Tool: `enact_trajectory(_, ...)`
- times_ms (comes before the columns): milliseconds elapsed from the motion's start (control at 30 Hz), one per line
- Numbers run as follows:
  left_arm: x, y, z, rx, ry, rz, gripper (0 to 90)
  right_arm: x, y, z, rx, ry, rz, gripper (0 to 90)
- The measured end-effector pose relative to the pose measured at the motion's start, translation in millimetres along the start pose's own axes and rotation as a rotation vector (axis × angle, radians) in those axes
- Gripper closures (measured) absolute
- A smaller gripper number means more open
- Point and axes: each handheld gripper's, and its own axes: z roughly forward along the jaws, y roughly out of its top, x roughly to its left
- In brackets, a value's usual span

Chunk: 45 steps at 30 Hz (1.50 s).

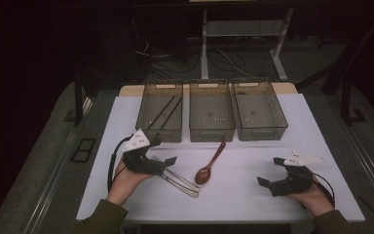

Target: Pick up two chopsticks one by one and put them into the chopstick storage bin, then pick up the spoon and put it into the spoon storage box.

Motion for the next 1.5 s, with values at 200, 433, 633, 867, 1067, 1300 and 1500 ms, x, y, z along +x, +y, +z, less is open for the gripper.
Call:
enact_trajectory(200,-10.3,-16.2,-1.1,-0.005,-0.014,0.013,1.1,0.1,3.0,-0.7,0.004,0.018,0.007,1.5)
enact_trajectory(433,-14.7,-28.6,-1.6,0.014,-0.006,0.008,0.0,1.9,8.6,2.3,0.02,0.032,0.006,4.9)
enact_trajectory(633,-15.1,-38.1,-0.5,0.042,-0.003,0.003,0.0,2.4,16.5,6.6,0.017,0.067,0.018,20.1)
enact_trajectory(867,-18.3,-41.4,2.5,0.061,-0.008,0.016,0.0,3.8,27.5,17.0,0.014,0.096,0.012,39.0)
enact_trajectory(1067,-19.4,-41.6,4.3,0.07,-0.019,0.009,0.0,6.9,41.0,25.8,-0.004,0.132,-0.007,57.7)
enact_trajectory(1300,-18.9,-43.8,3.3,0.068,-0.023,0.008,0.0,11.9,61.3,45.2,0.012,0.166,-0.037,81.7)
enact_trajectory(1500,-16.4,-45.0,1.9,0.063,-0.031,0.007,0.0,19.8,78.7,65.5,0.039,0.175,-0.066,88.8)
